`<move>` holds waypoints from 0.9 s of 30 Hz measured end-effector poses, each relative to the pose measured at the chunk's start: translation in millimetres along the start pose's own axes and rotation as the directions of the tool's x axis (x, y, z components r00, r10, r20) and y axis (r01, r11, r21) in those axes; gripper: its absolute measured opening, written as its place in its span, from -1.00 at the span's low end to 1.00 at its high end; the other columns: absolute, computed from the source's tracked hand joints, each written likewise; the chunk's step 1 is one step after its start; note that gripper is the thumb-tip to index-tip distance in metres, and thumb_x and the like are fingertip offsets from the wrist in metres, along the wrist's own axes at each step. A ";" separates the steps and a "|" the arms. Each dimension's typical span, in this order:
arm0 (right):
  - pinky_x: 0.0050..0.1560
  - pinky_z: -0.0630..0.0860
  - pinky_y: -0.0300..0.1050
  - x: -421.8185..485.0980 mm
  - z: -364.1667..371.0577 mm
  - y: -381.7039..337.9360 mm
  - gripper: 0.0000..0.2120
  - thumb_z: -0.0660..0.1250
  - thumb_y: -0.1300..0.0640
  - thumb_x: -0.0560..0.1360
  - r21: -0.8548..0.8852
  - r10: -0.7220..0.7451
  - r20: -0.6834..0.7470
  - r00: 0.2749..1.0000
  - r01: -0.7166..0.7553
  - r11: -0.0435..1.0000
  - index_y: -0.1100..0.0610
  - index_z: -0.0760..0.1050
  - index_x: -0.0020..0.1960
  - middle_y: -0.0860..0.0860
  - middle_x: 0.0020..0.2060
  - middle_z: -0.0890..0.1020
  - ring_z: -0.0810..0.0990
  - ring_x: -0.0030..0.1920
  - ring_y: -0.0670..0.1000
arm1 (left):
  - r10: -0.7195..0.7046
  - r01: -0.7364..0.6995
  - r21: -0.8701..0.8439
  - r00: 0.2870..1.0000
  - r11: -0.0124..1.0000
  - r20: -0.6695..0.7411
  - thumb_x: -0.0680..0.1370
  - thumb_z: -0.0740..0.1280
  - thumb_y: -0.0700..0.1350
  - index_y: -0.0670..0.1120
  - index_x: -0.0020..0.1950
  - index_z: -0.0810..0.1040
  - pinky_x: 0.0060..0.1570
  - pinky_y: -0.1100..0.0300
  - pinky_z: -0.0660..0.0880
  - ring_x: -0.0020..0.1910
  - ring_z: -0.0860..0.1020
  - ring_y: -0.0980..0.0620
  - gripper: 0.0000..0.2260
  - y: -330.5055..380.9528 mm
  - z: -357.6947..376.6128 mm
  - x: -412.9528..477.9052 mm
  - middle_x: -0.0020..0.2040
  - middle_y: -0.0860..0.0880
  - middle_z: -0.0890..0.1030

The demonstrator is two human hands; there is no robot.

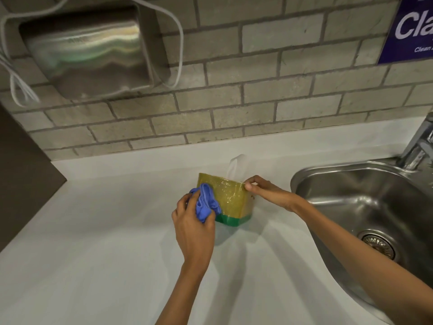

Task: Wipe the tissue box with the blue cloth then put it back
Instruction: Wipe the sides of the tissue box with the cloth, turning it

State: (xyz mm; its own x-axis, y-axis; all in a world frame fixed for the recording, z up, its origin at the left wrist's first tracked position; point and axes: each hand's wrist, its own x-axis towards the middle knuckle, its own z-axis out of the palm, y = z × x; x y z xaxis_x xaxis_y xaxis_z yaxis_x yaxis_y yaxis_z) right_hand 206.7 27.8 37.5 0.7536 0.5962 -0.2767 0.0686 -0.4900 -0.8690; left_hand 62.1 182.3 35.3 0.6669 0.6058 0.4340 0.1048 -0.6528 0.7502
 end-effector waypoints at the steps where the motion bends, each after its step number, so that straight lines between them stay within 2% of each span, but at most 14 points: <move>1: 0.39 0.20 0.07 -3.3 1.7 3.7 -0.24 0.11 -0.57 0.12 0.009 0.003 -0.015 1.000 -0.003 1.000 -0.12 0.37 0.14 0.05 0.27 0.35 0.29 0.31 0.06 | -0.040 0.040 -0.037 0.999 0.999 0.000 0.40 0.38 -0.30 -0.14 0.25 0.51 -0.11 0.17 0.41 0.10 0.49 -0.13 -0.58 -2.5 -1.4 1.3 0.22 -0.11 0.53; 3: 0.41 0.11 0.05 -10.3 5.9 11.1 -0.24 0.06 -0.60 0.14 0.038 0.003 -0.049 0.999 -0.001 0.999 -0.17 0.40 0.16 0.04 0.30 0.30 0.22 0.33 0.02 | -0.145 0.142 -0.132 0.989 0.981 -0.007 0.40 0.36 -0.30 -0.16 0.21 0.52 -0.09 0.17 0.41 0.05 0.52 -0.09 -0.62 -7.9 -5.0 2.7 0.16 -0.11 0.56; 6: 0.33 0.10 -0.13 -18.6 14.0 19.8 -0.29 0.09 -0.55 0.17 0.107 -0.040 -0.107 0.993 0.052 0.993 -0.14 0.47 0.14 0.03 0.26 0.32 0.26 0.25 -0.09 | -0.314 0.309 -0.215 0.949 0.926 0.012 0.44 0.33 -0.28 -0.14 0.18 0.52 -0.11 0.18 0.38 -0.09 0.51 -0.01 -0.68 -19.8 -9.4 6.0 0.00 -0.06 0.57; 8: 0.33 0.12 -0.17 -23.3 19.6 22.5 -0.27 0.12 -0.54 0.19 0.129 -0.084 -0.144 0.986 0.103 0.986 -0.10 0.51 0.14 0.03 0.23 0.32 0.29 0.19 -0.18 | -0.415 0.420 -0.235 0.907 0.877 0.075 0.48 0.30 -0.25 -0.12 0.16 0.53 -0.06 0.10 0.46 -0.10 0.51 -0.04 -0.74 -29.3 -10.2 11.5 -0.05 -0.05 0.57; 11: 0.30 0.16 -0.20 -28.7 26.7 23.3 -0.30 0.13 -0.45 0.21 0.123 -0.141 -0.185 0.973 0.165 0.979 -0.04 0.55 0.14 0.03 0.22 0.32 0.30 0.17 -0.28 | -0.531 0.559 -0.293 0.829 0.775 0.178 0.53 0.24 -0.24 -0.10 -0.07 0.51 -0.05 0.05 0.48 -0.11 0.51 -0.10 -0.92 -42.3 -8.2 19.3 -0.17 -0.08 0.54; 13: 0.29 0.19 -0.19 -32.5 30.4 23.1 -0.36 0.17 -0.41 0.24 0.127 -0.144 -0.213 0.966 0.173 0.977 -0.03 0.56 0.11 0.02 0.22 0.30 0.30 0.20 -0.23 | -0.589 0.629 -0.332 0.776 0.703 0.225 0.54 0.22 -0.25 -0.07 -0.22 0.45 -0.09 0.08 0.44 -0.13 0.48 -0.10 -0.84 -49.5 -4.5 23.2 -0.25 -0.06 0.51; 17: 0.29 0.16 -0.19 -43.2 36.3 23.5 -0.54 0.21 -0.36 0.23 0.090 -0.166 -0.248 0.955 0.193 0.977 -0.15 0.55 -0.01 0.00 0.21 0.27 0.23 0.31 -0.11 | -0.639 0.707 -0.349 0.707 0.616 0.303 0.54 0.21 -0.25 -0.04 -0.28 0.43 -0.23 0.15 0.45 -0.18 0.47 -0.08 -0.78 -59.5 5.3 31.9 -0.28 -0.04 0.49; 21: 0.35 0.22 -0.17 -55.2 42.6 28.8 -0.56 0.30 -0.27 0.32 0.078 -0.179 -0.277 0.944 0.208 0.975 -0.03 0.50 0.08 -0.03 0.18 0.29 0.31 0.28 -0.11 | -0.642 0.738 -0.360 0.674 0.571 0.365 0.55 0.19 -0.28 -0.01 -0.27 0.43 -0.30 0.23 0.43 -0.29 0.46 0.02 -0.76 -64.5 11.5 41.2 -0.27 -0.04 0.49; 24: 0.24 0.33 -0.21 -67.8 49.8 32.8 -0.66 0.36 -0.13 0.39 0.061 -0.203 -0.274 0.940 0.227 0.972 -0.07 0.45 0.11 -0.07 0.16 0.32 0.38 0.25 -0.11 | -0.619 0.728 -0.382 0.686 0.569 0.383 0.55 0.17 -0.30 -0.04 -0.24 0.44 -0.30 0.24 0.43 -0.30 0.46 0.04 -0.77 -66.5 11.3 45.2 -0.25 -0.05 0.49; 27: 0.09 0.46 -0.24 -80.5 54.0 35.0 -0.64 0.41 -0.11 0.35 0.052 -0.197 -0.258 0.946 0.218 0.975 -0.15 0.38 0.09 -0.10 0.17 0.34 0.44 0.22 -0.10 | -0.620 0.710 -0.425 0.701 0.561 0.352 0.55 0.18 -0.30 -0.04 -0.23 0.44 -0.29 0.23 0.44 -0.29 0.46 0.04 -0.77 -71.5 4.4 44.1 -0.25 -0.05 0.49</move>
State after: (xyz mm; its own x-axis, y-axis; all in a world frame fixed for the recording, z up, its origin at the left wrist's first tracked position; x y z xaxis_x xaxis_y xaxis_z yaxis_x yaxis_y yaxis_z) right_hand 113.2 -3.0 7.1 0.8680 0.4963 0.0157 0.1968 -0.3148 -0.9286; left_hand 87.3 253.7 -1.4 0.6621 0.6695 -0.3369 0.2186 0.2574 0.9412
